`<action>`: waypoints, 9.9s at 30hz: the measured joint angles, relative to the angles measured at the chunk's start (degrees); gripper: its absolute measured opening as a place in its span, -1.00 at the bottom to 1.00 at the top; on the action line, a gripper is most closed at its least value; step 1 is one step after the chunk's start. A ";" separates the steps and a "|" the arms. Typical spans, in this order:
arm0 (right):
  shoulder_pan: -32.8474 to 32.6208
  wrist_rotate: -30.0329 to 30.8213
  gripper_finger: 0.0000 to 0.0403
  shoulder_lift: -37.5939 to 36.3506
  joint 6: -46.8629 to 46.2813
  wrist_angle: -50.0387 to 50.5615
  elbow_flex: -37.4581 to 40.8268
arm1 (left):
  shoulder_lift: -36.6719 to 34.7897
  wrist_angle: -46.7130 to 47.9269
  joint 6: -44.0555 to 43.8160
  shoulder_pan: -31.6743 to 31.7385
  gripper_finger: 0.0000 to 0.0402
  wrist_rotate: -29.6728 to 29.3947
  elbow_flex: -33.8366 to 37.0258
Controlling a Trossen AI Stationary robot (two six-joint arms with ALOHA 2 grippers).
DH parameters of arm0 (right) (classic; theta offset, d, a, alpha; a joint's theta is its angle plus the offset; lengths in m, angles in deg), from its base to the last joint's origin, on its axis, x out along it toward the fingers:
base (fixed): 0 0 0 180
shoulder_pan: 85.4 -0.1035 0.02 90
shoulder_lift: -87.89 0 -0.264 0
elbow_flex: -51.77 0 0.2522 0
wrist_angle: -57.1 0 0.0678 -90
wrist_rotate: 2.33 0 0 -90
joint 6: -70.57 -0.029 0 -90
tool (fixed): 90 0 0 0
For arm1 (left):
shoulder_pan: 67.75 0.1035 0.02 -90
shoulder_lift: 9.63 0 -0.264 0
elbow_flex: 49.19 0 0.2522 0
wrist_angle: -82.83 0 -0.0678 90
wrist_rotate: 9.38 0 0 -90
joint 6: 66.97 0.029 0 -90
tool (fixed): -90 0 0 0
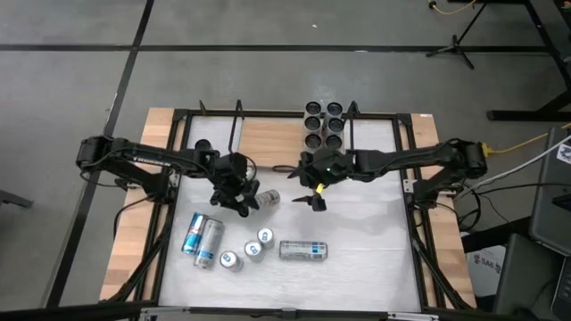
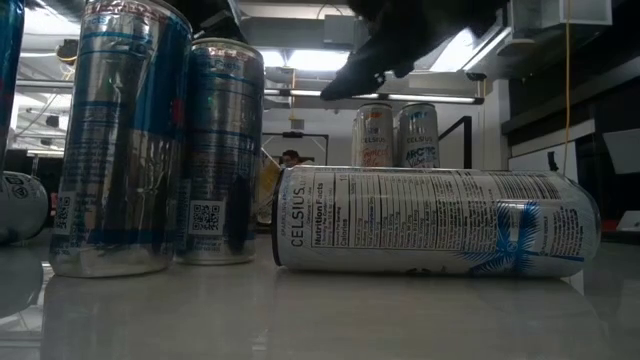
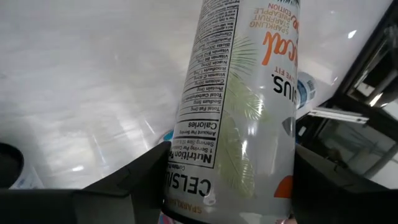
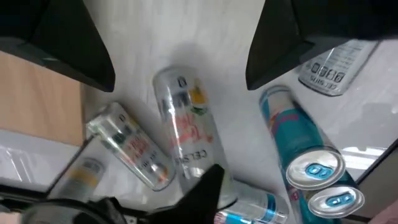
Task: Place canned beverage on shelf
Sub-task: Put the white soda can on the shelf
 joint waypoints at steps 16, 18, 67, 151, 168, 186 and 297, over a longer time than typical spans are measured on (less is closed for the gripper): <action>0.00 -0.61 0.74 8.04 0.54 -11.43 0.00 | 0.02 -6.55 4.59 -0.71 0.25 -8.86 -0.02; 0.01 -0.61 0.74 8.70 0.52 -11.54 0.00 | 0.02 -6.62 7.04 -1.44 0.25 -11.36 -0.02; -6.43 18.52 0.74 11.36 1.16 -11.67 0.00 | 0.26 -6.41 26.77 -10.90 0.25 -27.25 -0.02; -6.29 34.59 0.24 14.85 -23.44 -19.04 0.02 | -4.39 -15.30 51.53 -5.63 0.26 -45.10 -0.11; -6.29 33.76 0.26 14.76 -23.26 -21.49 -0.20 | -6.82 -14.17 58.53 -5.67 0.29 -45.21 -0.15; -6.29 39.62 0.26 14.76 -23.33 -21.86 -0.22 | -6.88 -15.00 60.23 -5.72 0.83 -47.74 -0.04; -6.25 45.32 0.40 14.74 -24.77 -39.63 -0.28 | -6.93 -35.83 67.22 -4.32 0.17 -58.61 -0.02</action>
